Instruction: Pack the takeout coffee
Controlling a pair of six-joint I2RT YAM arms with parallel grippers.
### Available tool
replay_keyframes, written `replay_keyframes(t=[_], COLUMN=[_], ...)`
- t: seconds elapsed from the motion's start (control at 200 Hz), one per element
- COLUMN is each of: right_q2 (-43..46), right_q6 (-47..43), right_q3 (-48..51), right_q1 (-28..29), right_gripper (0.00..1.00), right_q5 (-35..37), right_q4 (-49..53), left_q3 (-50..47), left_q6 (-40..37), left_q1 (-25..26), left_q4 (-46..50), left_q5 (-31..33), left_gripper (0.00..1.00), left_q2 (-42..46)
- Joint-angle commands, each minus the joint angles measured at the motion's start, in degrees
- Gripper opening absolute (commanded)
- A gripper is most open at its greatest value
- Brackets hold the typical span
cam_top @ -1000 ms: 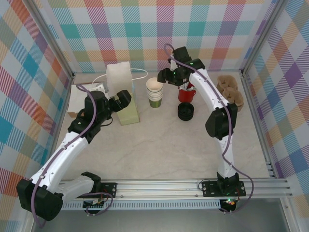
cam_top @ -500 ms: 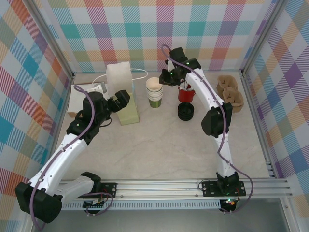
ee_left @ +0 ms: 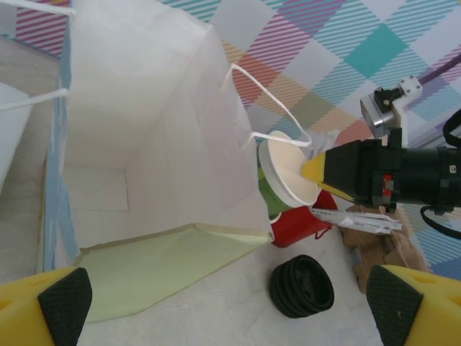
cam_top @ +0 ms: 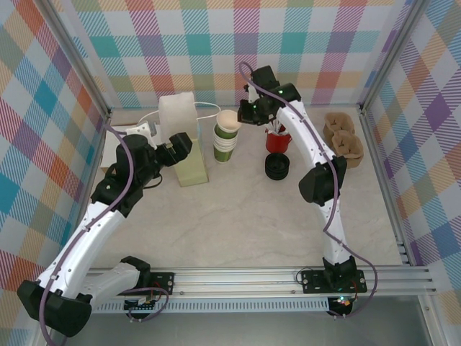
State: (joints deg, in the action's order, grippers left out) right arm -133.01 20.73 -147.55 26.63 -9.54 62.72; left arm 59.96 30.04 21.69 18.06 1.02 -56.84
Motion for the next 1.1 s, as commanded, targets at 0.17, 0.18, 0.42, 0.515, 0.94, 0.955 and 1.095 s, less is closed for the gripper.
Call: replay_keyframes(t=[0.17,0.18,0.42,0.515,0.94,0.955,1.095], right_q2=[12.8,13.2,25.7,31.4,43.4,43.3,41.9], right_q6=[-4.8,-4.9,-4.6,-5.4,-4.2,-4.1,-3.8], right_q3=[-0.6,-0.3,15.6,25.1,68.1,68.7,72.8], right_q1=[0.4,0.4,0.8,1.2,4.8,5.0,5.6], right_gripper=[0.03,0.03,0.02,0.02,0.03,0.03,0.03], right_q5=[3.8,3.8,2.2,1.1,3.1,3.5,5.4], right_q4=[5.6,5.6,2.2,-0.7,-22.3,-22.7,-25.9], left_q3=[2.2,2.2,-0.8,-3.1,-16.9,-17.3,-18.6], left_q6=[-2.4,-2.3,-1.1,0.6,8.7,8.7,8.8], left_q1=[1.5,1.7,5.0,6.3,10.9,10.9,11.1], left_q4=[-0.2,-0.2,-4.5,-7.3,-21.1,-21.2,-22.1], left_q5=[-11.4,-11.6,-15.0,-15.6,-9.0,-8.7,-7.0], left_gripper=[0.99,0.99,0.98,0.98,0.98,0.98,0.98], left_q2=[1.0,1.0,0.2,-0.8,-4.1,-4.2,-4.9])
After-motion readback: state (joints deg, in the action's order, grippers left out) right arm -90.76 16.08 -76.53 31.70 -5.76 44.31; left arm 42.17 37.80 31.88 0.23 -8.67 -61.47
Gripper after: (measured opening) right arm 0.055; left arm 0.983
